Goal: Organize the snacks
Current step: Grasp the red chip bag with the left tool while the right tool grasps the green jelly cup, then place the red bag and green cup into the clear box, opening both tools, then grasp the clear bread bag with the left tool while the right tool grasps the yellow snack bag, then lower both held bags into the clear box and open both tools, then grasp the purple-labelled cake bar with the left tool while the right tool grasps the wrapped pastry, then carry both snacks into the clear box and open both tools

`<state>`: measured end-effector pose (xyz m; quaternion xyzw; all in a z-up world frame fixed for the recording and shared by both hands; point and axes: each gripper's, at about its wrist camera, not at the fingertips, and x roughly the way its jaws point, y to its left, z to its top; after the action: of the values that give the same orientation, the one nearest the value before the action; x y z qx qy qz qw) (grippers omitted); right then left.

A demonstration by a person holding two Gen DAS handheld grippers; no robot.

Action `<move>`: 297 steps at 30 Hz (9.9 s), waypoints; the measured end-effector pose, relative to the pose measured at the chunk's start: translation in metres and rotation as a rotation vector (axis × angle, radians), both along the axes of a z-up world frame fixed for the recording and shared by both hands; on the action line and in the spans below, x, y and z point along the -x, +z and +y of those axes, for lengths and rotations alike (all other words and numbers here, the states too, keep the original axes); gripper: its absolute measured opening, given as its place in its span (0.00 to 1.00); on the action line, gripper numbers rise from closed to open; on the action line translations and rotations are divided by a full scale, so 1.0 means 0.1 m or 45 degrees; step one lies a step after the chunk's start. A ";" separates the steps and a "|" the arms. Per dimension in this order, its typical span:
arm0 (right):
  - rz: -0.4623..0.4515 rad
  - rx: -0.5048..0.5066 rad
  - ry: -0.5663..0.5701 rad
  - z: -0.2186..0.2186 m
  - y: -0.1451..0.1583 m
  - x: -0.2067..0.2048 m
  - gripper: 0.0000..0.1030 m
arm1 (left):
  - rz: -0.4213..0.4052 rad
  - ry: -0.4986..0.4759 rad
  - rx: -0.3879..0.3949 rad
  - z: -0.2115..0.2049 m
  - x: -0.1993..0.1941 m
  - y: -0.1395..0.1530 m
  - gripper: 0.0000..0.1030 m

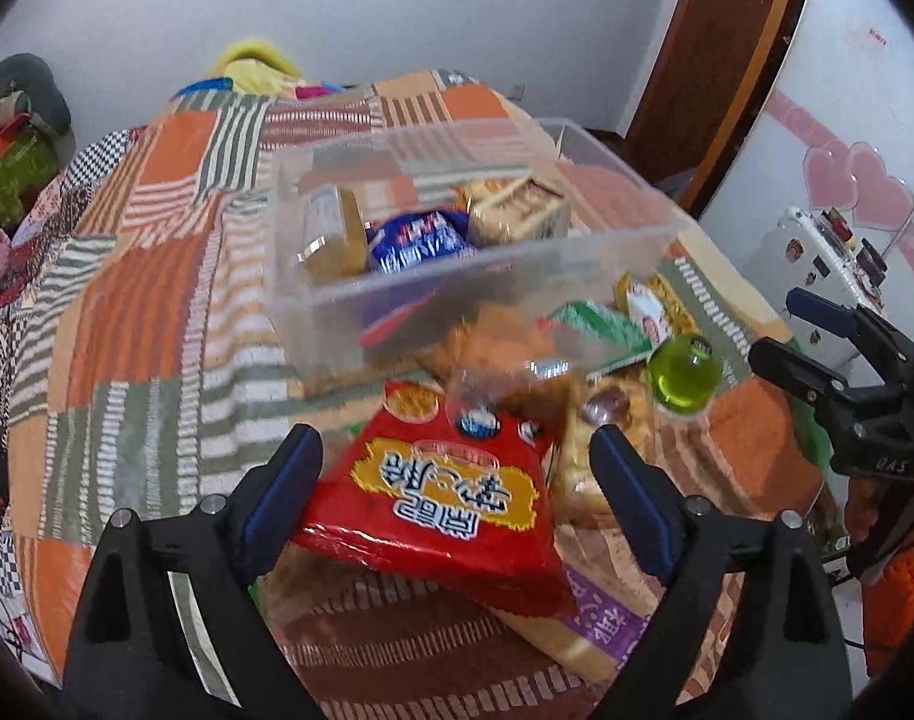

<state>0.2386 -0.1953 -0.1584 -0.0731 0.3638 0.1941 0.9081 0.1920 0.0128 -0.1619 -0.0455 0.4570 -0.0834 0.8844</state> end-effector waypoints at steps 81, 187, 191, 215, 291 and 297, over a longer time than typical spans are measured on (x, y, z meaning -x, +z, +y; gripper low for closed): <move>0.006 -0.097 0.021 0.42 0.06 -0.79 0.42 | -0.183 0.122 -0.103 0.02 -1.34 0.26 0.63; -0.074 -0.101 0.032 0.34 0.20 -0.69 0.38 | -0.161 0.069 0.007 0.03 -0.87 0.31 0.77; -0.039 -0.092 0.028 0.40 0.12 -0.84 0.38 | -0.141 0.065 -0.003 -0.01 -1.06 0.21 0.77; -0.025 0.009 0.045 0.42 0.07 -0.81 0.68 | -0.144 0.164 -0.038 0.14 -1.12 0.13 0.93; 0.198 -0.117 0.108 0.39 -0.30 0.13 0.41 | -0.110 0.096 -0.040 0.14 0.67 -0.02 0.44; 0.109 -0.167 0.086 0.30 -0.03 0.13 0.41 | -0.190 0.125 -0.010 0.23 0.58 0.27 0.44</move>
<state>0.2259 -0.1649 -0.1616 -0.0175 0.3860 0.2508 0.8876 0.1337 0.0355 -0.1352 -0.0580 0.3872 -0.0415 0.9192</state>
